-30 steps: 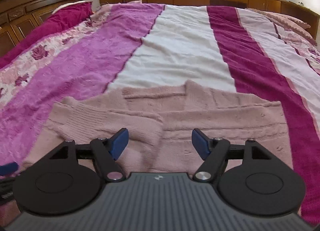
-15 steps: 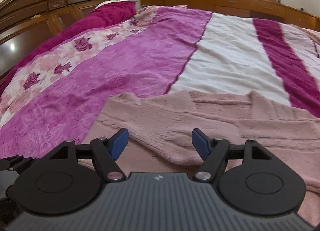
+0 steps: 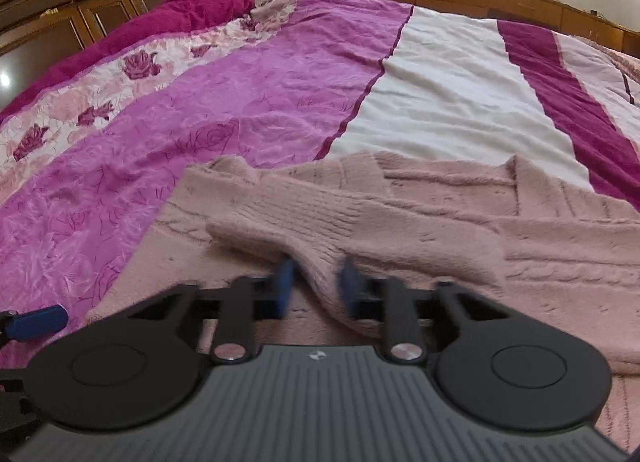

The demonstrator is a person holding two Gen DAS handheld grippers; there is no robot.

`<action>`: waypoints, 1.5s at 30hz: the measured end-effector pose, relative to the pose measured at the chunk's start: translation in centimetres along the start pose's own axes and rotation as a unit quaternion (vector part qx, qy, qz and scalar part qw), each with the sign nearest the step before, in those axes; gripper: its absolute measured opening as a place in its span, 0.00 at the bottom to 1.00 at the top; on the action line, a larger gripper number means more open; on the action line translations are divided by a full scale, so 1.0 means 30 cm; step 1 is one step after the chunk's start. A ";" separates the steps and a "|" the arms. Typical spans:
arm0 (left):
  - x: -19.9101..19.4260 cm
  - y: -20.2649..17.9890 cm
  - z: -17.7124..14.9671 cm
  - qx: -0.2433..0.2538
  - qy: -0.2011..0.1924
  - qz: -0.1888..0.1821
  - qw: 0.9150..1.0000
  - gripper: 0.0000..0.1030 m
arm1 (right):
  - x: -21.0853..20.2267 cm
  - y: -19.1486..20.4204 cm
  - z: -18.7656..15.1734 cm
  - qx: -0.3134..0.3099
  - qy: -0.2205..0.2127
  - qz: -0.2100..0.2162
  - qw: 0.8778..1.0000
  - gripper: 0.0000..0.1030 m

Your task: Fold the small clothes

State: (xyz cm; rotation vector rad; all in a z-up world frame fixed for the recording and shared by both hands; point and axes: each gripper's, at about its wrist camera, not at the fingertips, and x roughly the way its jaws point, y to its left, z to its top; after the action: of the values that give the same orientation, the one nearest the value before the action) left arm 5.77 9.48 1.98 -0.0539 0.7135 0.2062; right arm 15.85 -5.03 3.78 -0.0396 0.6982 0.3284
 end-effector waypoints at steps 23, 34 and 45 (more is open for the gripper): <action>-0.024 0.014 0.011 -0.011 0.002 -0.001 1.000 0.63 | -0.316 -0.465 -0.140 0.209 -0.082 -0.108 0.968 0.09; -0.108 0.038 0.052 -0.026 -0.004 -0.013 1.000 0.63 | -0.370 -0.582 -0.236 0.258 -0.081 -0.113 0.956 0.57; -0.109 -0.044 0.109 -0.001 -0.022 -0.028 0.999 0.63 | -0.293 -0.714 -0.149 0.264 -0.071 -0.090 0.958 0.57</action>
State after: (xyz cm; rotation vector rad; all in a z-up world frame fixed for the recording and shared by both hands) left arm 5.75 8.02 6.55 -0.0703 0.6679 0.1543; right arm 13.41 -28.48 4.37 0.4232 0.6152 -0.0381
